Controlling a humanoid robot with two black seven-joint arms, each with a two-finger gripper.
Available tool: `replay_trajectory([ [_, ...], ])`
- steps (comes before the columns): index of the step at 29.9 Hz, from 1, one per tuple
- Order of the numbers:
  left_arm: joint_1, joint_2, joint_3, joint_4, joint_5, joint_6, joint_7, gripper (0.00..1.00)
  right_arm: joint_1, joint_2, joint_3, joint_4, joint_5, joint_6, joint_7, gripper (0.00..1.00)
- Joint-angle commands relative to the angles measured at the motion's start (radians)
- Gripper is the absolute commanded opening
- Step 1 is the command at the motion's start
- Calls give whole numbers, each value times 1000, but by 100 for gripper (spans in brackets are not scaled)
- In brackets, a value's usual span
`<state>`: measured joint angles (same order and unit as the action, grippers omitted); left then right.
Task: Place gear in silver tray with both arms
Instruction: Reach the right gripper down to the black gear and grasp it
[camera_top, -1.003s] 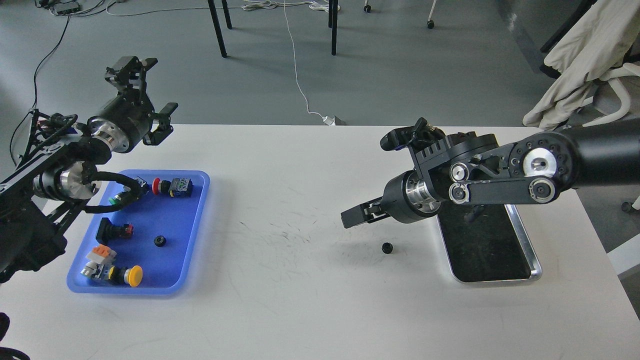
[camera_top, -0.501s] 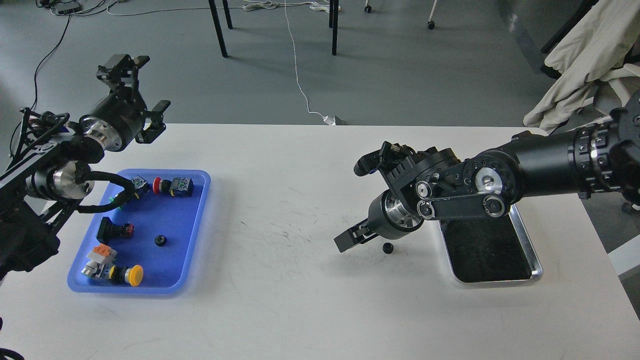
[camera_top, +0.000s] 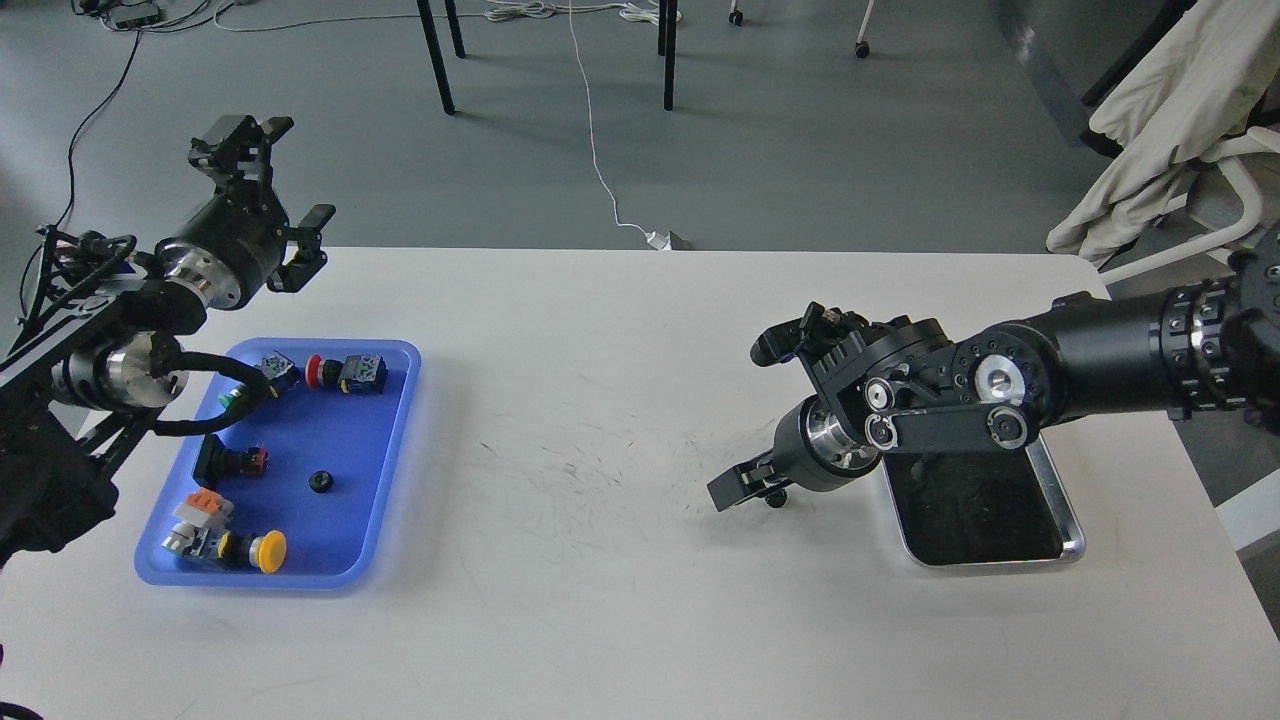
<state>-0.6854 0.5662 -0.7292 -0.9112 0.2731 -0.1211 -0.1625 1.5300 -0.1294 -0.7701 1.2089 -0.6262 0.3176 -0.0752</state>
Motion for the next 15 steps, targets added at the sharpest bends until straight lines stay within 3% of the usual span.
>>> replay_trajectory([
  [1, 1, 0, 1, 0, 0, -2, -2, 98, -13, 4, 0, 0, 3, 1, 2, 90],
  [15, 4, -2, -1, 0, 0, -2, -2, 98, -27, 1, -9, -20, -4, 3, 2, 70],
])
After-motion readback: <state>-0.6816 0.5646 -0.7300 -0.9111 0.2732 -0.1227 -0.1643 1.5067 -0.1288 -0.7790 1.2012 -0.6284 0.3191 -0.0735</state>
